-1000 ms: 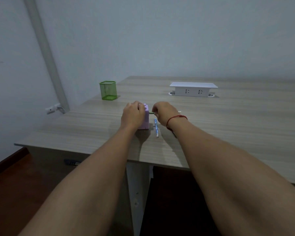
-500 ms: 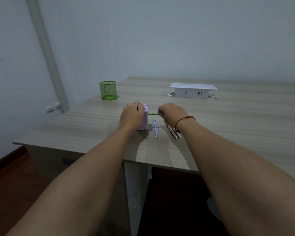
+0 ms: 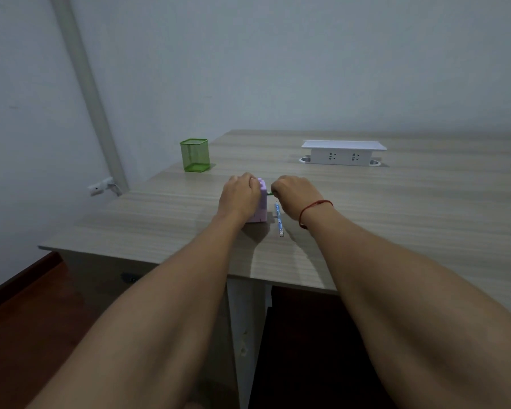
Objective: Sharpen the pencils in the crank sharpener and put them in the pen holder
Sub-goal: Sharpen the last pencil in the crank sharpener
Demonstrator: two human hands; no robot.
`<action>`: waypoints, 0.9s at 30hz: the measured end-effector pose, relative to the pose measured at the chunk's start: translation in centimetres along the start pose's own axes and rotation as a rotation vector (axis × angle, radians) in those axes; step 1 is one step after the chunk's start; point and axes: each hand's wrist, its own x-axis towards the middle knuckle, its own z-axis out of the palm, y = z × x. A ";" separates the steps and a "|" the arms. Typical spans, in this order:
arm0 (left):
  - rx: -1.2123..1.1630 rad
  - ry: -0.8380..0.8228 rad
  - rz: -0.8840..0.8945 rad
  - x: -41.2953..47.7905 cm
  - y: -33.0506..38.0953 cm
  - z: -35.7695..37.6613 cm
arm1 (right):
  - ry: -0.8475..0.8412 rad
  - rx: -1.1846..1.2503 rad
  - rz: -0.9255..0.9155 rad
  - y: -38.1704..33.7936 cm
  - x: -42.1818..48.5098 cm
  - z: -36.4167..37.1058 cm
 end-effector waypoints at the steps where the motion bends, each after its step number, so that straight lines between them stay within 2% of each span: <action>1: 0.003 -0.002 0.001 0.0 0.0 0.0 | 0.005 -0.001 0.002 -0.2 0.1 -0.1; 6: -0.013 -0.028 0.012 0.2 -0.1 0.0 | -0.035 0.001 0.040 -0.3 0.1 -0.5; 10: -0.098 -0.109 0.023 0.3 -0.3 -0.7 | -0.052 -0.014 0.071 -0.9 -0.2 -1.3; 15: -0.221 0.087 -0.055 -0.8 -0.6 -2.6 | -0.088 -0.002 0.084 -1.4 -0.8 -2.0; 20: -0.149 -0.125 -0.173 -2.0 -3.4 -3.1 | -0.118 0.269 0.023 -2.9 -0.6 -2.8; 24: -0.144 -0.112 -0.175 -2.5 -3.1 -3.8 | -0.216 0.256 -0.094 -5.1 -0.1 -3.3; 27: -0.142 -0.098 -0.168 -2.9 -3.4 -4.1 | -0.196 0.165 -0.089 -6.2 -0.1 -3.0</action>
